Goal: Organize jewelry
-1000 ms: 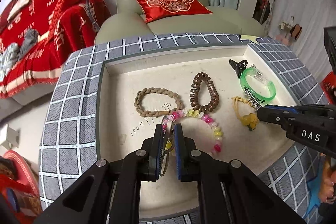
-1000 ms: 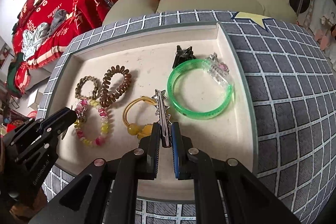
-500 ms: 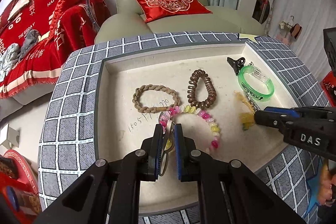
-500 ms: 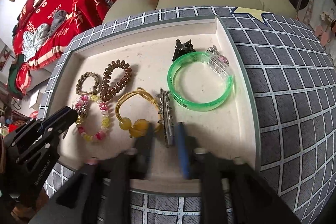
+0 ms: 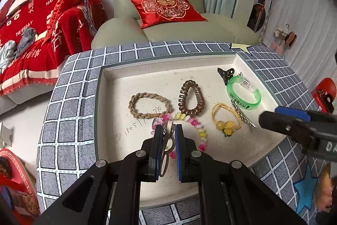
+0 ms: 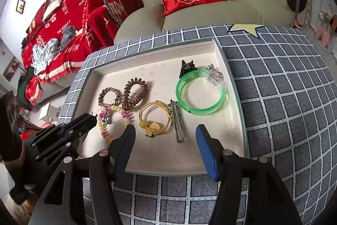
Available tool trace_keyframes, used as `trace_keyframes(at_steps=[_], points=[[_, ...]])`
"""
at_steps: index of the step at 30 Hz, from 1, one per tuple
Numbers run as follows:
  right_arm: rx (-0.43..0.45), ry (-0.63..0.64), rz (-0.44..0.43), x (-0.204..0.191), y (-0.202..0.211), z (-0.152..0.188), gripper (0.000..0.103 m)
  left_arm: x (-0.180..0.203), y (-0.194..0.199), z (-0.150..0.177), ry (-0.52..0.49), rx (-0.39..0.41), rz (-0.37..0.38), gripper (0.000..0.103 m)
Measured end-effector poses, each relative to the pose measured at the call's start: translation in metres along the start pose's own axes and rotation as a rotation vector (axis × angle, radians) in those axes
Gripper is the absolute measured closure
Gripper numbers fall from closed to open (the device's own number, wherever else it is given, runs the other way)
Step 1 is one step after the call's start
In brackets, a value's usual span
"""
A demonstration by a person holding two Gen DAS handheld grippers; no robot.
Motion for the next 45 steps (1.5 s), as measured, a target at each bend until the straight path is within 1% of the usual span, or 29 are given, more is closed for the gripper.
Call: trace_keyframes(at_steps=[3, 8, 14, 22, 31, 33, 34, 35, 36, 38, 40, 41, 42, 44, 45], points=[[0.006, -0.005, 0.003, 0.003, 0.004, 0.001, 0.04, 0.0, -0.007, -0.002, 0.011, -0.031, -0.003, 0.077], [0.01, -0.016, 0.005, 0.009, 0.008, 0.003, 0.04, 0.004, -0.019, 0.002, -0.011, -0.069, -0.04, 0.077], [0.015, -0.02, 0.005, 0.011, 0.011, 0.004, 0.04, 0.007, -0.017, 0.003, -0.022, -0.055, -0.057, 0.076], [0.022, -0.025, 0.007, 0.013, 0.012, 0.003, 0.04, 0.002, -0.011, 0.0, -0.009, -0.033, -0.043, 0.076], [0.03, -0.032, 0.009, 0.014, 0.013, 0.002, 0.04, 0.0, 0.0, -0.005, -0.002, 0.017, -0.052, 0.076], [0.031, -0.036, 0.009, 0.015, 0.014, 0.002, 0.04, -0.002, 0.002, -0.005, 0.004, 0.021, -0.06, 0.011], [0.032, -0.037, 0.01, 0.015, 0.014, 0.002, 0.04, -0.004, 0.004, -0.005, 0.014, 0.033, -0.079, 0.0], [0.033, -0.036, 0.012, 0.015, 0.014, 0.002, 0.04, -0.006, 0.009, -0.006, 0.018, 0.079, -0.094, 0.0], [0.031, -0.035, 0.014, 0.016, 0.014, 0.002, 0.04, -0.007, 0.012, -0.008, 0.015, 0.089, -0.096, 0.0], [0.023, -0.032, 0.022, 0.015, 0.011, 0.002, 0.04, -0.009, 0.013, -0.01, 0.017, 0.083, -0.09, 0.0], [0.019, -0.024, 0.029, 0.013, 0.009, 0.002, 0.04, -0.01, 0.015, -0.011, 0.014, 0.091, -0.107, 0.0], [0.016, -0.014, 0.037, 0.01, 0.008, 0.003, 0.037, -0.011, 0.016, -0.012, 0.014, 0.094, -0.113, 0.0], [0.014, -0.003, 0.045, 0.008, 0.007, 0.003, 0.028, -0.012, 0.017, -0.01, 0.015, 0.093, -0.116, 0.0], [0.024, 0.019, 0.056, 0.003, 0.007, 0.004, 0.017, -0.013, 0.018, -0.009, 0.016, 0.088, -0.121, 0.0], [0.03, 0.027, 0.059, 0.001, 0.007, 0.004, 0.017, -0.013, 0.018, -0.008, 0.015, 0.086, -0.126, 0.0]])
Point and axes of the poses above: each gripper's, at about its wrist camera, not at the fingertips, and y roughly against the way its jaws point, x to its right, z to its underside, the point moved 2 cm from there along -y, roughly the way its jaws point, and after that the axes turned 3 degrees about y, right-handed, at the moved point
